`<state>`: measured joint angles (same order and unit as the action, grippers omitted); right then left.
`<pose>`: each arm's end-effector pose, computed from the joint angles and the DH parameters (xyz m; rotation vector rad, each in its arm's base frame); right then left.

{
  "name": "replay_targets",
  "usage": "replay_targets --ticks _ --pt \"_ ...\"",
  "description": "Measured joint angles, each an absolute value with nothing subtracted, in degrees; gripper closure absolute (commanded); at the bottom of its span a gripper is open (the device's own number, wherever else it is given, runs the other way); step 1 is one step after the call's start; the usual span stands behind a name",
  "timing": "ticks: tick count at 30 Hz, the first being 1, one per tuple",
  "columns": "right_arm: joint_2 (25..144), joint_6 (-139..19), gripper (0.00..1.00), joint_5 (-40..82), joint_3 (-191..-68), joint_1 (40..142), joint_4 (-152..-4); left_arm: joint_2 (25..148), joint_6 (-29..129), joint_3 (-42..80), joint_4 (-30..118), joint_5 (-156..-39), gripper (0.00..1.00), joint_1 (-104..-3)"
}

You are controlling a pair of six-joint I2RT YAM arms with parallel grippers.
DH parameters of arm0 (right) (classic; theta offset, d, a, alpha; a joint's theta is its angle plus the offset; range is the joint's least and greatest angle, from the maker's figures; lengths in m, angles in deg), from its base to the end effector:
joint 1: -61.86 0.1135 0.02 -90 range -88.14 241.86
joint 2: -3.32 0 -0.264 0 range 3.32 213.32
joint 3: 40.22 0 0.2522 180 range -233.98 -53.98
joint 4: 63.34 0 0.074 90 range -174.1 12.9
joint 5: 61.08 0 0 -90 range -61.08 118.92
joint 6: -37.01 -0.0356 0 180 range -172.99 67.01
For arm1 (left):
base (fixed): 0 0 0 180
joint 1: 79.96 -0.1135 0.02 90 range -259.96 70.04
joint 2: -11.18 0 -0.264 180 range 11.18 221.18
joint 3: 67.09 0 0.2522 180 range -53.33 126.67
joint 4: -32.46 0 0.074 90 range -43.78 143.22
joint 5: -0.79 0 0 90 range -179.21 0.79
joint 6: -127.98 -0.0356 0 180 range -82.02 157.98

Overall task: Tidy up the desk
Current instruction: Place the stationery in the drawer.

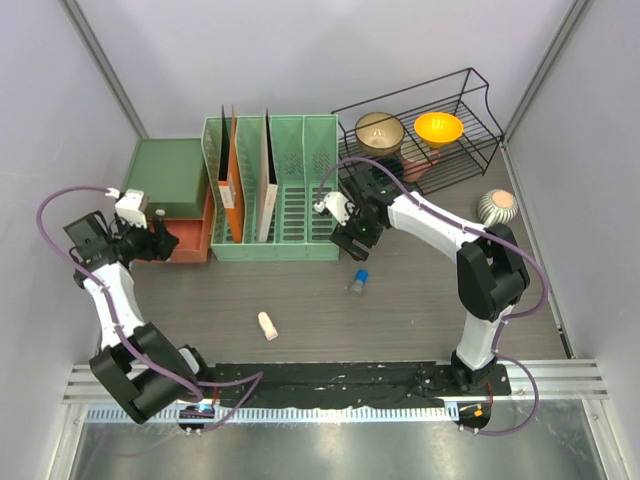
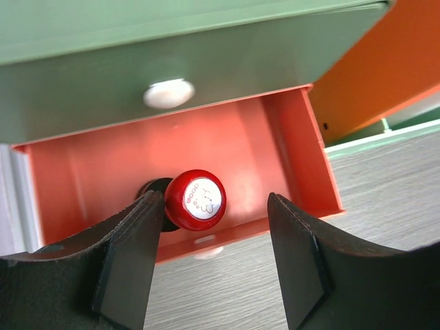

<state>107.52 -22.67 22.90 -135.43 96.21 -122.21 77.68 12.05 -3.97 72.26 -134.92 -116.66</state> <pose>0.3076 0.2147 0.2287 -1.4973 2.3123 0.1637 0.2065 0.1221 0.2731 0.1798 2.0729 -0.2765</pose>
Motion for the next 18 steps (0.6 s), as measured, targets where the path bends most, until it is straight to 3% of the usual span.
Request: replay_targets --ticks 18 --pt "107.7 -22.7 0.21 23.0 -135.4 96.2 -122.2 75.7 15.3 -3.8 73.7 -136.6 0.31 -111.7"
